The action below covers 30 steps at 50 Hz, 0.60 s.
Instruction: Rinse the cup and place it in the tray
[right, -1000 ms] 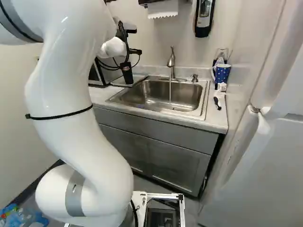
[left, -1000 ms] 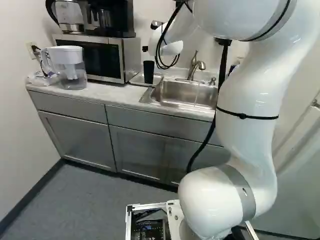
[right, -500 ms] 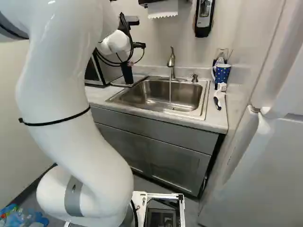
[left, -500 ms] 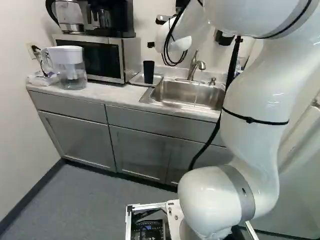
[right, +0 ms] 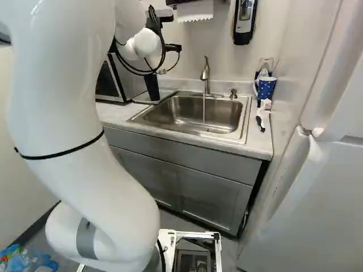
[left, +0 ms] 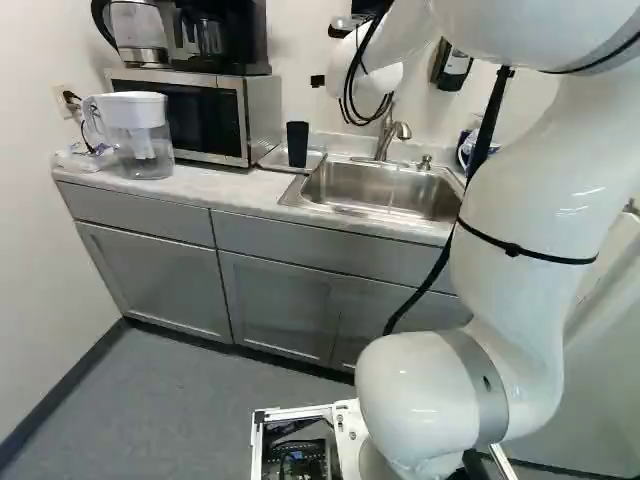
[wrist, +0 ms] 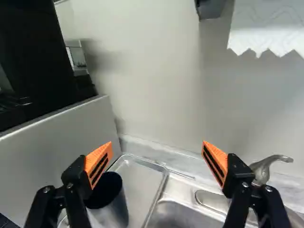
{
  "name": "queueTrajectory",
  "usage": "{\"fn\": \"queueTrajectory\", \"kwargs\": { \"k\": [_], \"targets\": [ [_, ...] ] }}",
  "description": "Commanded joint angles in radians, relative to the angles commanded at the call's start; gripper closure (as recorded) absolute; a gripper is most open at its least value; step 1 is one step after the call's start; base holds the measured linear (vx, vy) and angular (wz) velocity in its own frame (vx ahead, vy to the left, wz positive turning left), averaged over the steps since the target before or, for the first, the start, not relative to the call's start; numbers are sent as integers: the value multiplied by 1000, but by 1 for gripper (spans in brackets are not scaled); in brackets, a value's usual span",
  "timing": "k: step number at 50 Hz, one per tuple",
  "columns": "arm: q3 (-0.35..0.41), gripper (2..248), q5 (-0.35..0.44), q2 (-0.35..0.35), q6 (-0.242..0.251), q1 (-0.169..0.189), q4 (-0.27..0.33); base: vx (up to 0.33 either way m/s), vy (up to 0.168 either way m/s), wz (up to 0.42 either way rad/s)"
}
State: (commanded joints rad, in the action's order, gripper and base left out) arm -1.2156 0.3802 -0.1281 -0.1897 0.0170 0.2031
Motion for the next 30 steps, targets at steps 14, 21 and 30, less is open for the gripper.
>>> {"fn": "queueTrajectory", "kwargs": {
  "k": [14, 21, 30],
  "targets": [
    [26, 3, 0, 25, 0, 38, 0, 0, 0, 0],
    [34, 3, 0, 32, 0, 57, 0, 0, 0, 0],
    [42, 3, 0, 39, 0, 81, 0, 0, 0, 0]
  ]
}}
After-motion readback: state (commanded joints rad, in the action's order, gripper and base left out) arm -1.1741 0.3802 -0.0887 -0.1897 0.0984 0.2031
